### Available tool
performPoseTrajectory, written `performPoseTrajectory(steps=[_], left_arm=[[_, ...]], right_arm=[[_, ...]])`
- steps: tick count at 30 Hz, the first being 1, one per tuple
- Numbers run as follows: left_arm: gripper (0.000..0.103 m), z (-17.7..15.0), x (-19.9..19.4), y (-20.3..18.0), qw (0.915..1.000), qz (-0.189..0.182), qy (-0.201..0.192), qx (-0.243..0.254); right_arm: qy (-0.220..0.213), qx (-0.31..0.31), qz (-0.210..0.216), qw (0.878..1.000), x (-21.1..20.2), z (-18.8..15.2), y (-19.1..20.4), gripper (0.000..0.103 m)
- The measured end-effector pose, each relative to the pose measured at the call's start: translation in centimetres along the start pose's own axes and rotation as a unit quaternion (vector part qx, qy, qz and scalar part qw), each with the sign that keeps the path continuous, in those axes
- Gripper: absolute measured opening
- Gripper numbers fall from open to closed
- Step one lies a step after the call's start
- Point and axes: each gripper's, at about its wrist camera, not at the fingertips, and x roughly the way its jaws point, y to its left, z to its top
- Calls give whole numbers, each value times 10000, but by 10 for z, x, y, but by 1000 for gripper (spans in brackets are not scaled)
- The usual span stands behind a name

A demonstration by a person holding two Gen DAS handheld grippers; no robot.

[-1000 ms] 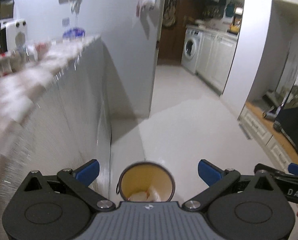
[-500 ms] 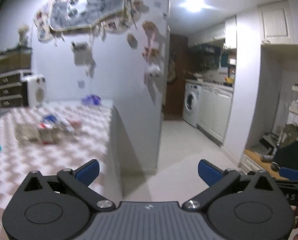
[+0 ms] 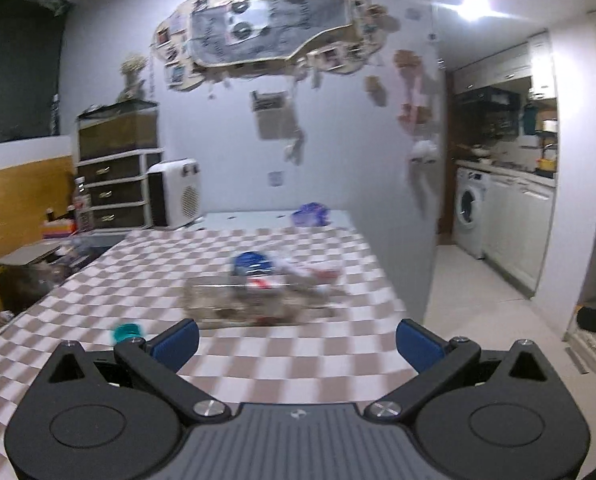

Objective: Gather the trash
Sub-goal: 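Reach the left tool to the teal bottle cap while the right tool approaches the clear bottle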

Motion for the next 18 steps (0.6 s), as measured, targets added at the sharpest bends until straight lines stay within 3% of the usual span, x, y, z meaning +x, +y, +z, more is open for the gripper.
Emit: performPoseTrajectory(steps=[3, 10, 18], left_arm=[[103, 9, 14, 40, 9999, 100, 113, -67], [103, 15, 73, 118, 9963, 762, 328, -233], [103, 7, 160, 175, 9896, 1095, 788, -509]], right_arm=[[22, -19, 112, 9999, 23, 7, 21, 103], [166, -179, 519, 9984, 78, 22, 62, 103], [235, -308, 761, 9963, 134, 33, 101, 99]])
